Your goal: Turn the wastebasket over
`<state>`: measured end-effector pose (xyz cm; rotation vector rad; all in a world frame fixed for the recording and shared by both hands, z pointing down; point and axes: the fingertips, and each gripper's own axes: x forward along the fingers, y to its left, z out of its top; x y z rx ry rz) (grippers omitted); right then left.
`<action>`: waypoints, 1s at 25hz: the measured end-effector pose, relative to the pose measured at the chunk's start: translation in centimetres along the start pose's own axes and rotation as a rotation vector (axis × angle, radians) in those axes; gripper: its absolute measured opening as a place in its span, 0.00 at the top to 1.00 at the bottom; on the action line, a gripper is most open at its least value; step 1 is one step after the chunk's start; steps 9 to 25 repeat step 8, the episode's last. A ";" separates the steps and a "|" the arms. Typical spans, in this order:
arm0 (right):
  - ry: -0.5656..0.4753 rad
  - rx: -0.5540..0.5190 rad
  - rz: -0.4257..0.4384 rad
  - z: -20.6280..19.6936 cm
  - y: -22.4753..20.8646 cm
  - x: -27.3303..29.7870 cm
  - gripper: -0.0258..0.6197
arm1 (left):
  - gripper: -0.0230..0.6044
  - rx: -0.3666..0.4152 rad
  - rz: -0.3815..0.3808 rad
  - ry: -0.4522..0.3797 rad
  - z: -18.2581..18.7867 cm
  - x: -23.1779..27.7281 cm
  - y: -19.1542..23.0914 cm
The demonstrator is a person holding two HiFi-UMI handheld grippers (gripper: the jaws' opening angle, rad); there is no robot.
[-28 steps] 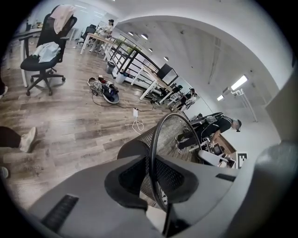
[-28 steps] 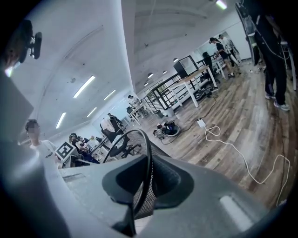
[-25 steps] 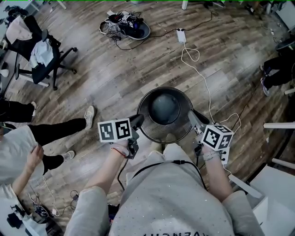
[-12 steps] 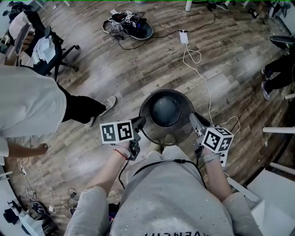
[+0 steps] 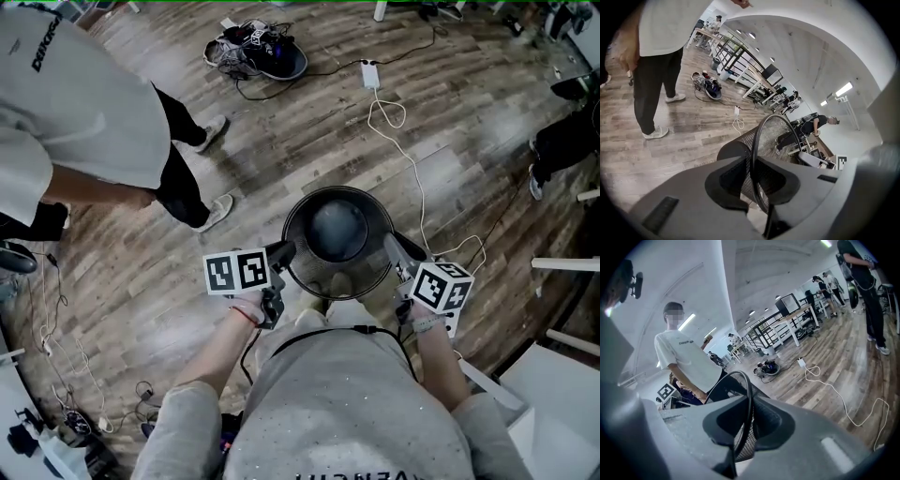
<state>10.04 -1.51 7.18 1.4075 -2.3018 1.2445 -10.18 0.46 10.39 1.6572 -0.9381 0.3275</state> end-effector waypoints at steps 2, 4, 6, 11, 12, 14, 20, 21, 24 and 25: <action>-0.001 0.004 -0.004 0.2 -0.5 0.0 0.90 | 0.88 0.001 0.001 0.003 0.1 0.4 -0.1; -0.003 0.008 -0.006 0.3 -0.9 0.0 0.90 | 0.88 0.002 0.002 0.004 0.2 0.9 -0.3; -0.003 0.011 -0.008 0.3 -1.3 0.0 0.90 | 0.88 0.003 0.004 0.005 0.2 1.2 -0.4; -0.002 0.014 -0.008 0.2 -1.7 -0.1 0.90 | 0.88 0.003 0.007 0.006 0.1 1.6 -0.6; -0.002 0.014 -0.008 0.2 -1.7 -0.1 0.90 | 0.88 0.003 0.007 0.006 0.1 1.6 -0.6; -0.002 0.014 -0.008 0.2 -1.7 -0.1 0.90 | 0.88 0.003 0.007 0.006 0.1 1.6 -0.6; -0.002 0.014 -0.008 0.2 -1.7 -0.1 0.90 | 0.88 0.003 0.007 0.006 0.1 1.6 -0.6; -0.002 0.014 -0.008 0.2 -1.7 -0.1 0.90 | 0.88 0.003 0.007 0.006 0.1 1.6 -0.6; -0.002 0.014 -0.008 0.2 -1.7 -0.1 0.90 | 0.88 0.003 0.007 0.006 0.1 1.6 -0.6; -0.002 0.014 -0.008 0.2 -1.7 -0.1 0.90 | 0.88 0.003 0.007 0.006 0.1 1.6 -0.6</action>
